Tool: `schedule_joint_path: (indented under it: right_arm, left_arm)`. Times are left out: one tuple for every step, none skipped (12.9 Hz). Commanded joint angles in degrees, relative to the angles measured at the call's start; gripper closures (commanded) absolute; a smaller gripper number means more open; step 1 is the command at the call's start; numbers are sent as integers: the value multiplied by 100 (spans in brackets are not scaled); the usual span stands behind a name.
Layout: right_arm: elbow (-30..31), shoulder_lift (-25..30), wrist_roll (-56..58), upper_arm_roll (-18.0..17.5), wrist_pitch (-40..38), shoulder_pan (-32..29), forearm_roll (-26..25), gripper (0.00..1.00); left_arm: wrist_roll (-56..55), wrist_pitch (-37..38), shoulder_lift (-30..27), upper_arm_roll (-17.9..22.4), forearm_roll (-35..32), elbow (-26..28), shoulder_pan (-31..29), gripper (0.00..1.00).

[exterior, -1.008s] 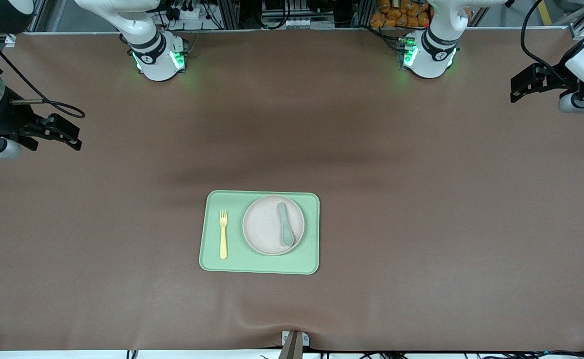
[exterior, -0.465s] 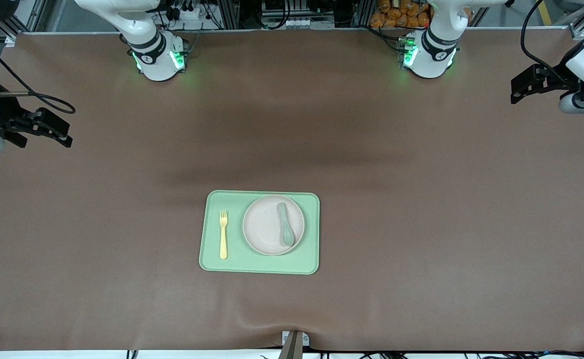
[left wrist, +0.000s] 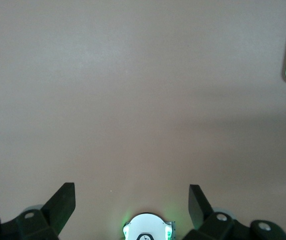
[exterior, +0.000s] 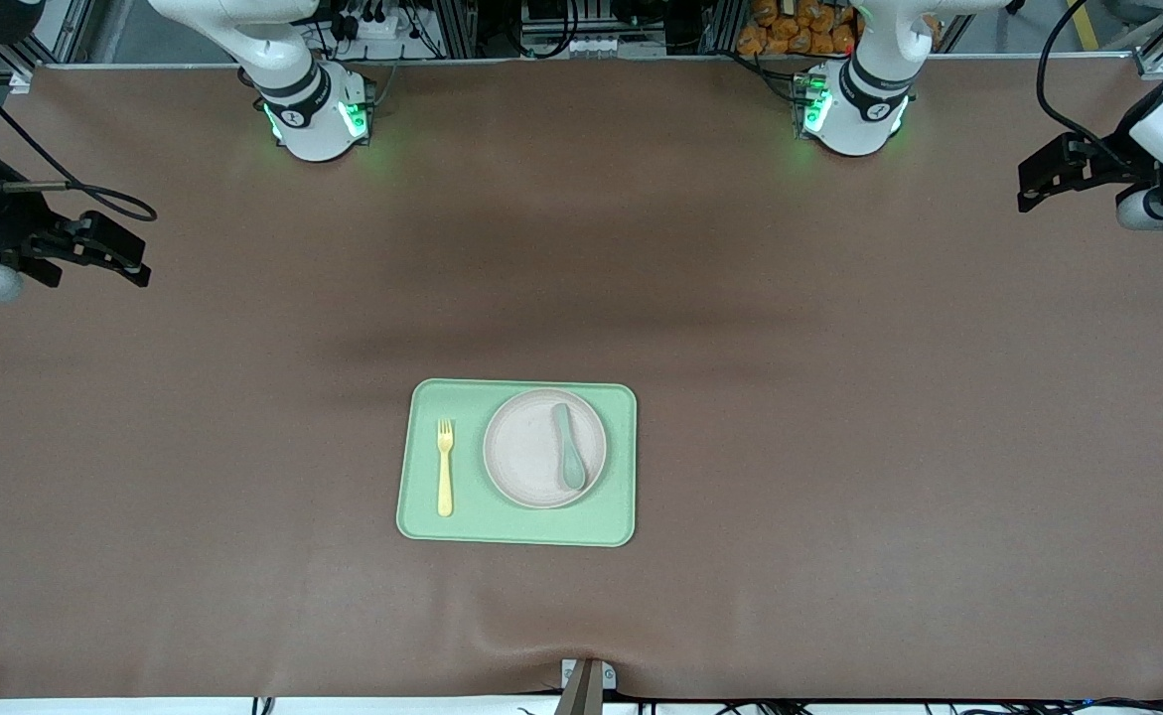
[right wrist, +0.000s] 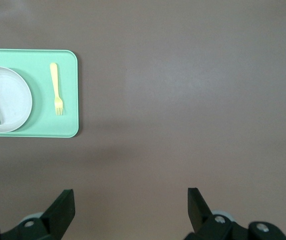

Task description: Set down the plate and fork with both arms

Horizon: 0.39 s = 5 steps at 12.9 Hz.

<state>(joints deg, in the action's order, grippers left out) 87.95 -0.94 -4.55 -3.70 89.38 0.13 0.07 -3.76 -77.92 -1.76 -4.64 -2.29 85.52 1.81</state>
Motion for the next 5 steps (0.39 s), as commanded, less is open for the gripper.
schedule_joint_path:
  right_arm:
    - [240,226,-19,45,71,-39,28,0]
    - [232,217,-19,45,71,-57,28,0]
    - [232,217,-19,36,44,-57,37,0]
    - [232,226,-19,36,35,-48,37,0]
    - [232,217,-19,36,27,-48,37,0]
  left_arm:
    - [-186,-21,-35,7,89,-53,-49,0]
    - [-187,-21,-35,33,89,-53,-75,0]
    - [-187,-21,-35,42,97,-53,-110,0]
    - [-195,-21,-35,42,98,-53,-111,0]
    - [-195,-21,-35,34,106,-53,-111,0]
